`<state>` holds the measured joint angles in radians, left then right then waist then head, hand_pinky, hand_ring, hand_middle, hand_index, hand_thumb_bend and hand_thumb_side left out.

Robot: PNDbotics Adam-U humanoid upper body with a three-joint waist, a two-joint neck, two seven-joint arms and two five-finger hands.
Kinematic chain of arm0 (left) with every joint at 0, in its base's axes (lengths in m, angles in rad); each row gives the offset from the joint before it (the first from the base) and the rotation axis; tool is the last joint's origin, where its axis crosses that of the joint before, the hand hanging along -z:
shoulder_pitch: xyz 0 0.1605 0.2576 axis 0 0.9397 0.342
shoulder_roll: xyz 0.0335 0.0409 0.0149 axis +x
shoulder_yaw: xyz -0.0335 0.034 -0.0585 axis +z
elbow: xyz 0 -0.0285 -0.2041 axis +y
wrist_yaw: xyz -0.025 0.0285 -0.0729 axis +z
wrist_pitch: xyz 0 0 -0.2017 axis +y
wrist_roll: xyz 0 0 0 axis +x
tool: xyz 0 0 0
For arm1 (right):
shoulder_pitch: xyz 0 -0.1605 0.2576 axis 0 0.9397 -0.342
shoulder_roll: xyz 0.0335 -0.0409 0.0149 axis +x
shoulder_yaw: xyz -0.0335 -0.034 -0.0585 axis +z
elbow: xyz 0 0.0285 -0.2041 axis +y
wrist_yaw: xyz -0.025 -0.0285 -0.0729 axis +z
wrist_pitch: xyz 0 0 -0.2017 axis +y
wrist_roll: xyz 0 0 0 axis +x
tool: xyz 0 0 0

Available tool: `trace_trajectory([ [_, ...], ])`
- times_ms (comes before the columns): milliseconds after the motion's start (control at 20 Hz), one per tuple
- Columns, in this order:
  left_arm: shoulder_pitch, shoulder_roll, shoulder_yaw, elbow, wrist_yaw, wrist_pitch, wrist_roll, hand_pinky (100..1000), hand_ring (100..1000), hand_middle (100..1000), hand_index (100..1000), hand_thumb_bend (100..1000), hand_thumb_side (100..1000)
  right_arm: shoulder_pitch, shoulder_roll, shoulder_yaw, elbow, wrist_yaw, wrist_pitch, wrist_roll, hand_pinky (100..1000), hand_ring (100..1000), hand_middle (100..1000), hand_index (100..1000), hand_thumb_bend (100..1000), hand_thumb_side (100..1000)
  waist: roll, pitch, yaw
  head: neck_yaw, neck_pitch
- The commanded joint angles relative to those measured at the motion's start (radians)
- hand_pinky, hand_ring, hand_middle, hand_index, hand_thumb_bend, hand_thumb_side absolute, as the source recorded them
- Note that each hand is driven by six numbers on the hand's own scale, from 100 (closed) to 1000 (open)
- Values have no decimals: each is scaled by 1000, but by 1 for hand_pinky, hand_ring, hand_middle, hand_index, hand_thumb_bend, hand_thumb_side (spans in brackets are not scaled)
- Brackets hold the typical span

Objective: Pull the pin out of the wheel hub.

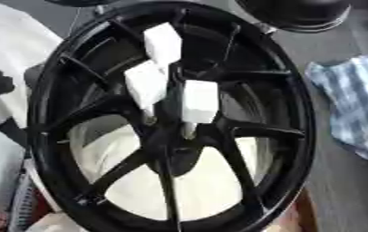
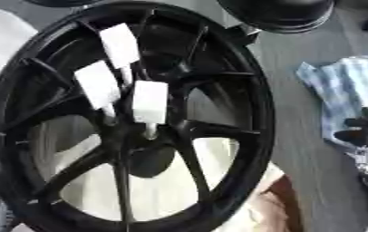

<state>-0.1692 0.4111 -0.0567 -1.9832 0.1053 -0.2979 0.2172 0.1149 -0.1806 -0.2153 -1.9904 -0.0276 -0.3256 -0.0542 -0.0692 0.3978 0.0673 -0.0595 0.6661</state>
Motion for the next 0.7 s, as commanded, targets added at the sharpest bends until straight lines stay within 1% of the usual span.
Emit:
trace_trajectory([
  [50, -16, 64, 18, -17, -7, -33, 4, 735, 701, 648, 762, 100, 604, 5, -15, -6, -10, 4, -1, -1, 686, 602, 657, 844, 100, 559, 8, -24, -1, -1, 8],
  [150, -26, 101, 21, -17, -16, -60, 0, 738, 705, 653, 766, 100, 584, 8, -19, -5, -10, 6, -1, -1, 685, 601, 656, 843, 100, 558, 13, -29, 0, 3, 15],
  [350, -40, 202, 16, -17, -51, -123, -8, 745, 710, 658, 773, 100, 557, 21, -24, -5, -10, 13, -2, -3, 686, 600, 655, 842, 100, 555, 20, -38, 2, 8, 24],
  [550, -64, 305, -4, -17, -105, -186, -49, 751, 713, 660, 777, 100, 534, 33, -31, -4, -10, 23, -5, -5, 686, 599, 655, 842, 100, 554, 30, -47, 2, 6, 27],
  [700, -84, 376, -14, -17, -144, -216, -82, 757, 715, 660, 777, 100, 484, 40, -33, -4, -10, 32, -3, -7, 687, 599, 655, 841, 100, 554, 38, -51, 3, 3, 27],
])
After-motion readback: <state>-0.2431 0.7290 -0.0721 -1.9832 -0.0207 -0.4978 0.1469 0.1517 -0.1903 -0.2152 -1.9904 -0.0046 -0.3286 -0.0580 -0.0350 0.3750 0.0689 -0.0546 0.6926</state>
